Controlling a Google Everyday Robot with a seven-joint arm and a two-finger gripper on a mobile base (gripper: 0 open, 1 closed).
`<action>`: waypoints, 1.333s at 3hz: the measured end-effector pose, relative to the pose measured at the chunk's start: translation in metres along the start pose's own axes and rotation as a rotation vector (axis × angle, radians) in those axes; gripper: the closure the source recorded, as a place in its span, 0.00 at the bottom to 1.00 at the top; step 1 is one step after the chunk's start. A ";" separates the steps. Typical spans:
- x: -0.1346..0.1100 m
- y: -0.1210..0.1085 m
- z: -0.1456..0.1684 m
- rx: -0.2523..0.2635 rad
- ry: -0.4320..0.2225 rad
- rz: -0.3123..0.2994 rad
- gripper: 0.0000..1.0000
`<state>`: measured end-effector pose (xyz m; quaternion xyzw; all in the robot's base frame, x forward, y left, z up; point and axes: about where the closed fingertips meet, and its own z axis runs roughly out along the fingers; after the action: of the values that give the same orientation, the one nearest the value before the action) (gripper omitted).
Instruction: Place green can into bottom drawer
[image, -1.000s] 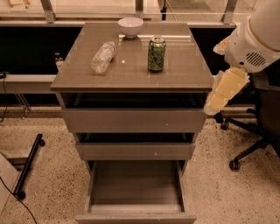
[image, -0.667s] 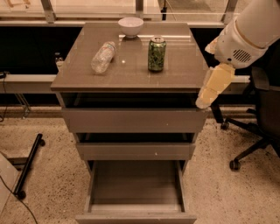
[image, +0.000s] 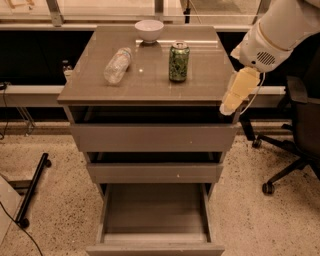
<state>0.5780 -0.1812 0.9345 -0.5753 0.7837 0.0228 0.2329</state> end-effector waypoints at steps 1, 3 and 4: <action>-0.011 -0.001 0.012 0.006 -0.039 0.016 0.00; -0.063 -0.026 0.057 -0.008 -0.206 0.043 0.00; -0.086 -0.042 0.075 -0.021 -0.284 0.059 0.00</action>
Offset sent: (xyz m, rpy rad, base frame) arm 0.0653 0.0721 -0.0228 0.2226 -0.0644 0.0167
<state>0.6618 -0.0958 0.9107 -0.5455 0.7590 0.1189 0.3349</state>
